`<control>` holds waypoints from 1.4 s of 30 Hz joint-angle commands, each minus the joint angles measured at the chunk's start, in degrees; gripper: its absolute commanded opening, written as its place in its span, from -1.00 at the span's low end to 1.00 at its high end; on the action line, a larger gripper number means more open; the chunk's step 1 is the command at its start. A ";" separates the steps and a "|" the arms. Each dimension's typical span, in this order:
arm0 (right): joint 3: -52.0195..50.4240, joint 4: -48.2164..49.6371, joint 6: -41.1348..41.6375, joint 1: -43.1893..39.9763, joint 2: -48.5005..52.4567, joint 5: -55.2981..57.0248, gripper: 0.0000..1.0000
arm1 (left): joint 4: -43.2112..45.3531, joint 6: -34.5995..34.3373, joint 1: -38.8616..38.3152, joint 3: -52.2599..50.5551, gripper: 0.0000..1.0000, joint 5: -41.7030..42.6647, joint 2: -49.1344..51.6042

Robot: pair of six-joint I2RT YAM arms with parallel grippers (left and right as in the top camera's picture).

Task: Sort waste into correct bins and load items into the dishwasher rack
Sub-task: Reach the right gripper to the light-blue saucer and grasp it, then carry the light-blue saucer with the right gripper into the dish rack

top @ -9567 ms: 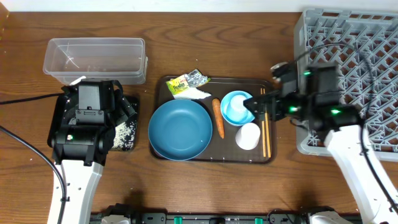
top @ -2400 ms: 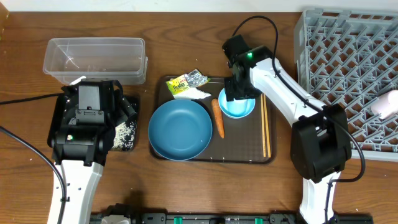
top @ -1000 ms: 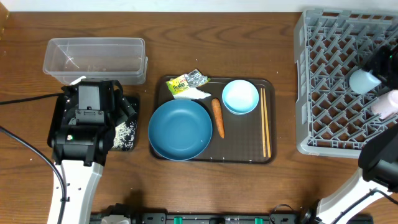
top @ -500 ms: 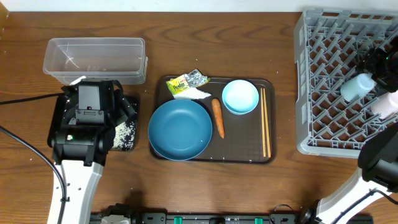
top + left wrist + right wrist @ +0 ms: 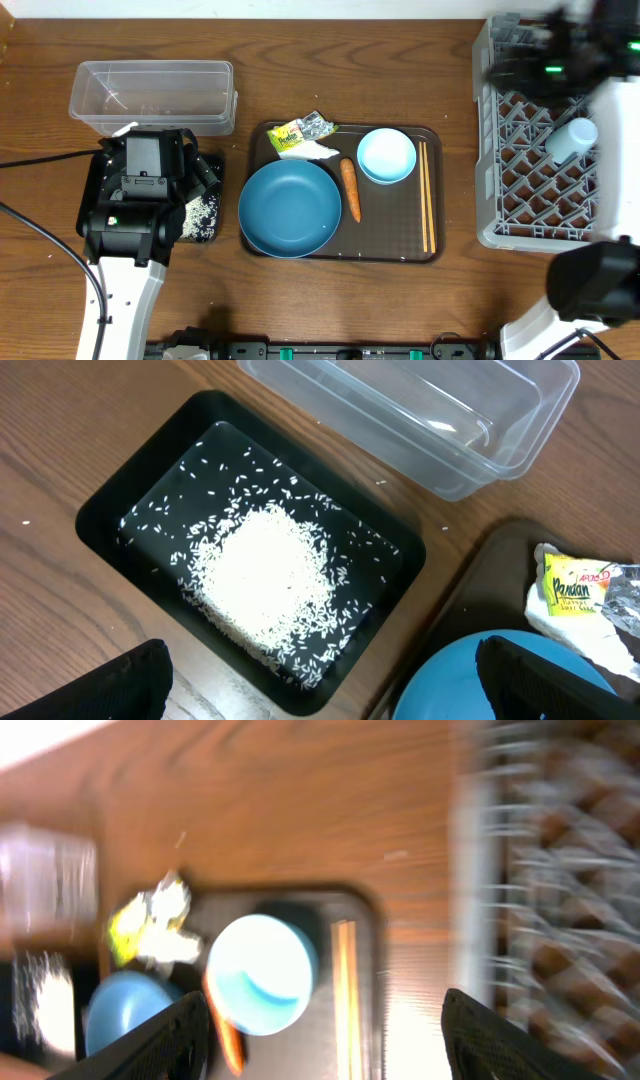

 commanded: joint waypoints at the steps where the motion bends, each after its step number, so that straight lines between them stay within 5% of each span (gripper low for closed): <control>1: -1.36 0.33 -3.45 9.33 1.75 7.45 0.47 | -0.17 -0.46 0.24 0.87 1.00 -0.74 0.00; 14: -3.76 4.42 8.79 30.40 14.21 24.98 0.26 | -0.17 -0.46 0.24 0.87 1.00 -0.74 0.00; 35: -3.76 6.62 16.09 33.05 25.22 24.57 0.02 | -0.17 -0.46 0.24 0.87 1.00 -0.74 0.00; 42: -3.23 6.75 16.06 32.89 25.18 24.57 -0.44 | -0.17 -0.46 0.24 0.87 1.00 -0.72 0.00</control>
